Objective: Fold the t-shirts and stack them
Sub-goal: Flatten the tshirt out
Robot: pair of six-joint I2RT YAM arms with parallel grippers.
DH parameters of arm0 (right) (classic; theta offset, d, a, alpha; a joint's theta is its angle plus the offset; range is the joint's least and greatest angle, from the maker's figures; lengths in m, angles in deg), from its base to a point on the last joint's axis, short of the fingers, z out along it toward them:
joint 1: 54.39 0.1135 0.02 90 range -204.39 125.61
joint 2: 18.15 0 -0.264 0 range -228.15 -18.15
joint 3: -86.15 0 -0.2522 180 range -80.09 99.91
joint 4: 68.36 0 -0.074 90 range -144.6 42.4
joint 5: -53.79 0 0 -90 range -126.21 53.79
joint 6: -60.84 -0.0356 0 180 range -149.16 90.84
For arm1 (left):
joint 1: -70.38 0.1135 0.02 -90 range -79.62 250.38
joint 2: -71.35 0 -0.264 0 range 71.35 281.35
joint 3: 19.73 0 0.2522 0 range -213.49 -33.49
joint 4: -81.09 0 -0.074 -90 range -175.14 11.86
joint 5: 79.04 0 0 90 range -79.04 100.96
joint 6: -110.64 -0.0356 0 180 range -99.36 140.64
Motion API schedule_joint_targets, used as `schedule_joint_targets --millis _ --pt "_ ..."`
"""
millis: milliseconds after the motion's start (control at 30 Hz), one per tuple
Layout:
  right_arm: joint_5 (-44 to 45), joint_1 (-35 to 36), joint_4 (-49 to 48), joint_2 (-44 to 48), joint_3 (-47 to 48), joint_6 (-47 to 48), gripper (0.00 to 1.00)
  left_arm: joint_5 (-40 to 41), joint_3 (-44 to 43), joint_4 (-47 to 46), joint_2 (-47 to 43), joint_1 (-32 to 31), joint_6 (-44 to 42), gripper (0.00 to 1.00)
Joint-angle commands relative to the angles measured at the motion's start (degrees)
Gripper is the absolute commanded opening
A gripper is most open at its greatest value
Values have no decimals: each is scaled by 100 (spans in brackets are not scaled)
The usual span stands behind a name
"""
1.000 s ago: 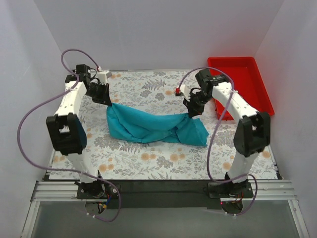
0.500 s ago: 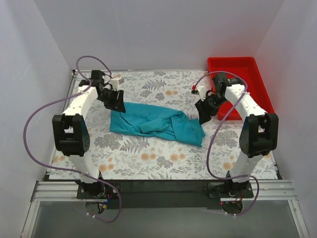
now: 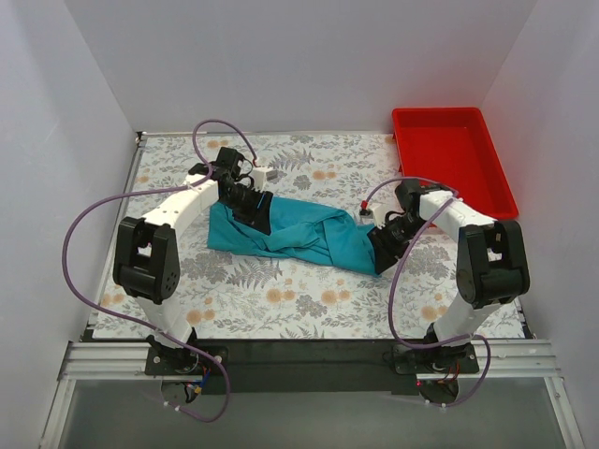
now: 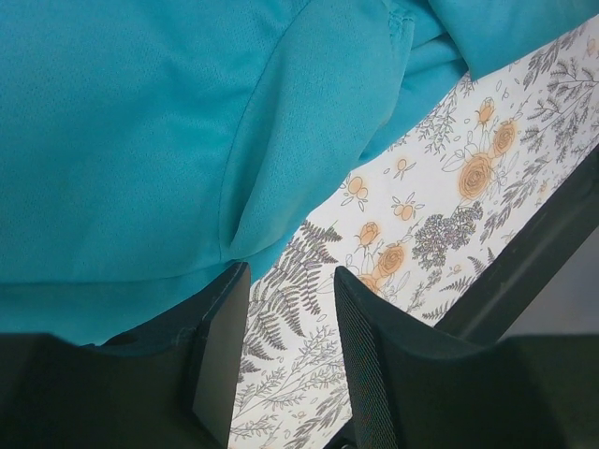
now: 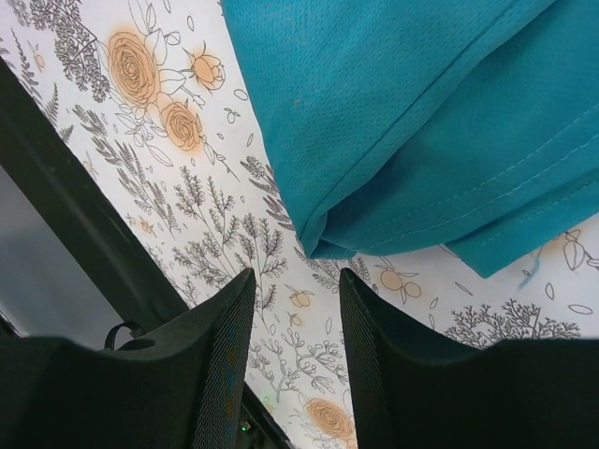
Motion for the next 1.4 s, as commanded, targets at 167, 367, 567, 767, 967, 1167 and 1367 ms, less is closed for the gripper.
schedule_joint_targets --millis 167,367,567,767,967,1167,1367 --pt "48 238 -786 179 -383 -96 45 -128 142 -170 -191 -41 112 41" --pt "267 335 -1190 38 -576 -123 44 -111 71 -126 -209 -41 147 41" --pt "540 344 -1410 38 -945 9 41 -146 124 -82 -235 -41 112 41" --pt "646 335 -1516 284 -1148 1 18 -295 343 -178 -279 -94 269 40" --pt "558 335 -1446 582 -972 -158 1 -154 695 -600 -182 -182 832 39" --pt "330 344 -1139 829 -717 -193 1 91 1056 -987 -95 -182 1315 45" --pt "321 335 -1015 899 -629 -131 1 496 583 -1163 414 -173 1474 51"
